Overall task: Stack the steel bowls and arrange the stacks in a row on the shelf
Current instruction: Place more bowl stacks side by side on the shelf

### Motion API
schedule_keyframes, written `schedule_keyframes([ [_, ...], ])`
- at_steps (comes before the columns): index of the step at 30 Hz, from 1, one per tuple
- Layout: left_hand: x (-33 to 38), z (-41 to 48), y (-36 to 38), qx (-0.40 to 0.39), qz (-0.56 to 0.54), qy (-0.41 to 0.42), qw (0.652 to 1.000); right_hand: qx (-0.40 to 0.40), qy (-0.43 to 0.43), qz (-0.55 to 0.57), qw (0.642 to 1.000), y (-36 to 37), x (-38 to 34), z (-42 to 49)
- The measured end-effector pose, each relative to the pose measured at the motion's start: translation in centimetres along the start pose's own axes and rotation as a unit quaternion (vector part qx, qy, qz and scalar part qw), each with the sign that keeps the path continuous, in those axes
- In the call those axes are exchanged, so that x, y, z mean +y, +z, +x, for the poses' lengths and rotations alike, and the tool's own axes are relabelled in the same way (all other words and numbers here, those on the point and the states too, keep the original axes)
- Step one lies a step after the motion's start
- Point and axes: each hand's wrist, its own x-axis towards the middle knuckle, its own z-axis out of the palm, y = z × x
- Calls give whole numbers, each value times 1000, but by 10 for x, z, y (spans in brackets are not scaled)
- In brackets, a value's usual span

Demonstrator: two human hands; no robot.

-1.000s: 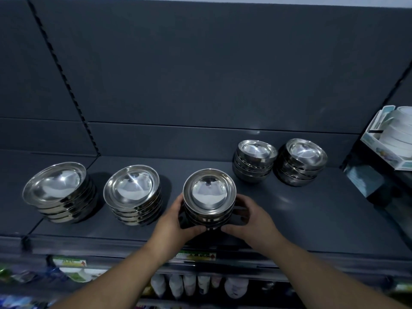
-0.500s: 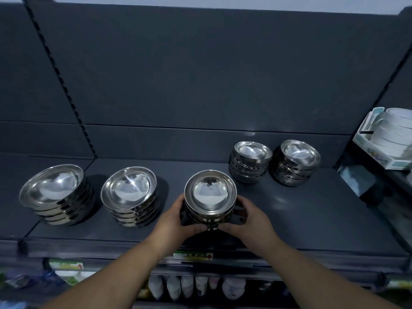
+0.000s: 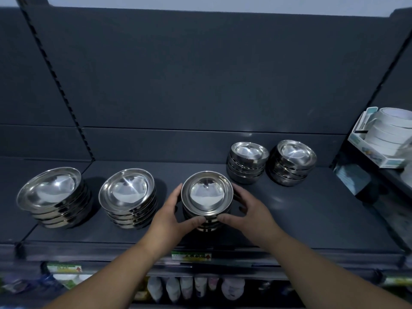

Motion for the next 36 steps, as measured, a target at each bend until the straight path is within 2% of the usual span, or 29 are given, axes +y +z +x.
schedule_keyframes([
  [36,8,3,-7,-23,62,-2,998,47,-11,-25,999,3,-8,-8],
])
